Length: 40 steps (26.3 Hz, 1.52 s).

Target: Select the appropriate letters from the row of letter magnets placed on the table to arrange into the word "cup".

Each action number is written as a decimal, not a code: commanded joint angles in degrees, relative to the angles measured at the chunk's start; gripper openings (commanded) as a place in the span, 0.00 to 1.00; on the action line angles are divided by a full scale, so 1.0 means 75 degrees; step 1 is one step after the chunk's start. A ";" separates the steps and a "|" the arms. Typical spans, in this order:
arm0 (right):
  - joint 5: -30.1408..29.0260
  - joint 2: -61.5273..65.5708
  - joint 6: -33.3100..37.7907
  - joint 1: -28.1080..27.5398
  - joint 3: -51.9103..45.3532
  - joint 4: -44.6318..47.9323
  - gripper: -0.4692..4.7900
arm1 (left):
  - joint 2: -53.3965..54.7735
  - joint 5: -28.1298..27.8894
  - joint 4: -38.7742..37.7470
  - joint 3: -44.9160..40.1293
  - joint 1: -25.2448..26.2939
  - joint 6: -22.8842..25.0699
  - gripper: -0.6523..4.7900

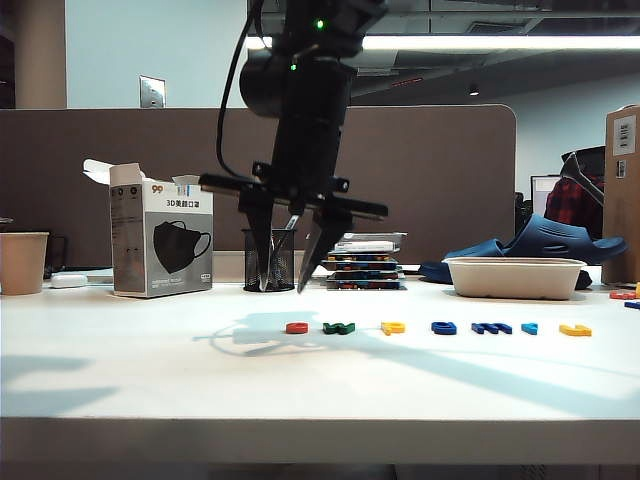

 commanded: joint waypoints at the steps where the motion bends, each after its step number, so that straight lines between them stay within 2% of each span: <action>1: 0.0067 0.0128 0.0029 -0.0015 0.0035 -0.0006 0.44 | -0.0020 0.0009 0.0044 0.0017 -0.0012 0.0035 0.11; 4: 0.0073 0.0204 0.0029 -0.0061 0.0038 -0.0009 0.51 | -0.0020 0.0009 0.0041 0.0017 -0.0012 0.0035 0.11; 40: 0.0353 0.0455 0.0003 -0.0134 0.0029 0.0437 0.51 | -0.0020 0.0009 0.0044 0.0017 -0.0012 0.0035 0.11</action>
